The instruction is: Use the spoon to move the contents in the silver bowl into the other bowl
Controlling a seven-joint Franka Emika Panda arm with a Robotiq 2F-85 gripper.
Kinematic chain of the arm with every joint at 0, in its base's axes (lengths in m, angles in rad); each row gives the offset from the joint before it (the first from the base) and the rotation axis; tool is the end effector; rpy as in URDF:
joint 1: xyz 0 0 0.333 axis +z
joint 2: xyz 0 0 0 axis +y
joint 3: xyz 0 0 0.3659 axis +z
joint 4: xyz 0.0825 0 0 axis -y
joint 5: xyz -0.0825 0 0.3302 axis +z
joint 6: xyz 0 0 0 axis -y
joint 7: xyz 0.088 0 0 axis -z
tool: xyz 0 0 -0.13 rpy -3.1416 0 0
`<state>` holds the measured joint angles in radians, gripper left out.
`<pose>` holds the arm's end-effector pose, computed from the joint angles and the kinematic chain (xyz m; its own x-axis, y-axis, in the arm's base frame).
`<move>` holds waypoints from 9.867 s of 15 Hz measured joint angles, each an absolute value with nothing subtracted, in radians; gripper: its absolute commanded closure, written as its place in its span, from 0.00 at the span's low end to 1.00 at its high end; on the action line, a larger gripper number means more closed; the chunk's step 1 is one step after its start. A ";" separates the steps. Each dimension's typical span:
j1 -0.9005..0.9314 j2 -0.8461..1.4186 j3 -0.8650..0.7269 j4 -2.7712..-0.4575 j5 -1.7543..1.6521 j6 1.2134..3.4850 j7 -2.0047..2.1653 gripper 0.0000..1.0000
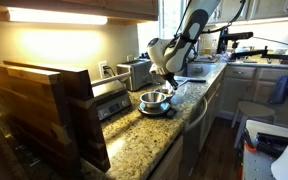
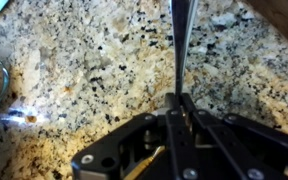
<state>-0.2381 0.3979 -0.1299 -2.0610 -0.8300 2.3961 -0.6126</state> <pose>0.5328 -0.2193 0.3064 0.5989 0.6391 -0.4825 0.7962 -0.5402 0.2727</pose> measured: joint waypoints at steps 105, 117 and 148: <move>-0.151 0.138 -0.078 -2.188 -0.614 2.330 -0.810 0.93; -0.129 0.138 -0.056 -2.201 -0.614 2.325 -0.810 0.93; -0.101 0.059 -0.053 -2.311 -0.746 2.328 -0.688 0.93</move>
